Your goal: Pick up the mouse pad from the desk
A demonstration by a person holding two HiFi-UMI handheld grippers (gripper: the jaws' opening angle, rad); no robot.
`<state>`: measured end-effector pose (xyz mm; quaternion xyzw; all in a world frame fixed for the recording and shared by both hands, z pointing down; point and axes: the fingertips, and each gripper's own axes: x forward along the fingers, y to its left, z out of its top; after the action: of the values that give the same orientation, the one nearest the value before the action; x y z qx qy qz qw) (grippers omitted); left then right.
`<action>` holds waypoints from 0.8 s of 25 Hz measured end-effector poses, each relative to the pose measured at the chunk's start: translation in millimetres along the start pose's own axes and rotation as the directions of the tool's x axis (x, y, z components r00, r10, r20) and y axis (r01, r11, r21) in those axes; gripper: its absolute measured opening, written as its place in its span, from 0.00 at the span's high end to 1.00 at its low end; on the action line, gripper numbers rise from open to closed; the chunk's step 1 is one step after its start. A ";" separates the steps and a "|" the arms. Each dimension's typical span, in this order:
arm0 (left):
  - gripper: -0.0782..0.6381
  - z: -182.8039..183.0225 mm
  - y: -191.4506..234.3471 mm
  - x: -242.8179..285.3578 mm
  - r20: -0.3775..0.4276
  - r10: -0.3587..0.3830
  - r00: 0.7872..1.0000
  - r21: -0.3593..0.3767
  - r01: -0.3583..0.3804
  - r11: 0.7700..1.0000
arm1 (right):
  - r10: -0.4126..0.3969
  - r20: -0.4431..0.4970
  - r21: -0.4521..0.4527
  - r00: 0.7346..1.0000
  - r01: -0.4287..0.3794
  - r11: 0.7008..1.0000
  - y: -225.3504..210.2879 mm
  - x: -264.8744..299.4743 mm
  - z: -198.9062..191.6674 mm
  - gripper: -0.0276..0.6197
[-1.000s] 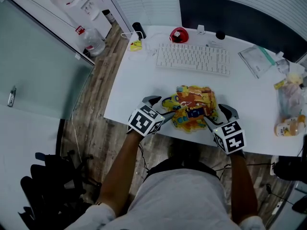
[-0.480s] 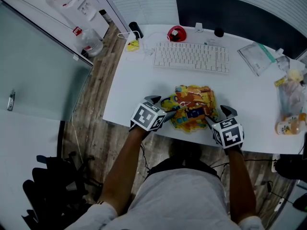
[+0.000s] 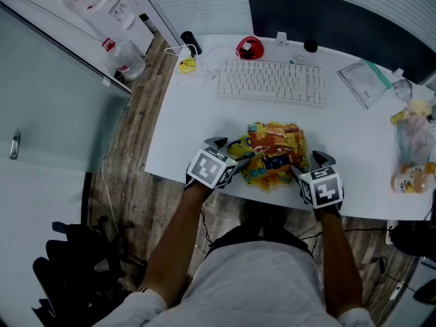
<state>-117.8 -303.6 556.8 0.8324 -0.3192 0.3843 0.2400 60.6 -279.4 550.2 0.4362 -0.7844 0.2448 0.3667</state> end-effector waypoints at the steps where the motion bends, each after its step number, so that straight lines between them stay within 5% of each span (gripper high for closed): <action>1: 0.36 -0.3 0.0 1.5 0.001 0.010 1.000 0.009 -0.010 1.000 | -0.004 0.001 0.001 1.000 0.004 1.000 -0.2 0.2 0.3 0.53; 12: 0.36 1.2 -4.4 2.4 0.028 0.078 0.997 -0.008 -0.078 0.997 | -0.046 0.033 0.043 0.998 0.044 0.998 2.7 0.2 0.1 0.53; 20: 0.45 6.2 -10.2 2.4 0.058 0.049 0.997 -0.025 -0.047 0.999 | -0.057 0.043 0.063 0.997 0.055 0.997 2.9 1.4 0.8 0.53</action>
<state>-106.3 -301.4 553.4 0.8324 -0.3504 0.3617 0.2311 57.3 -279.2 550.6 0.4746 -0.7718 0.2489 0.3422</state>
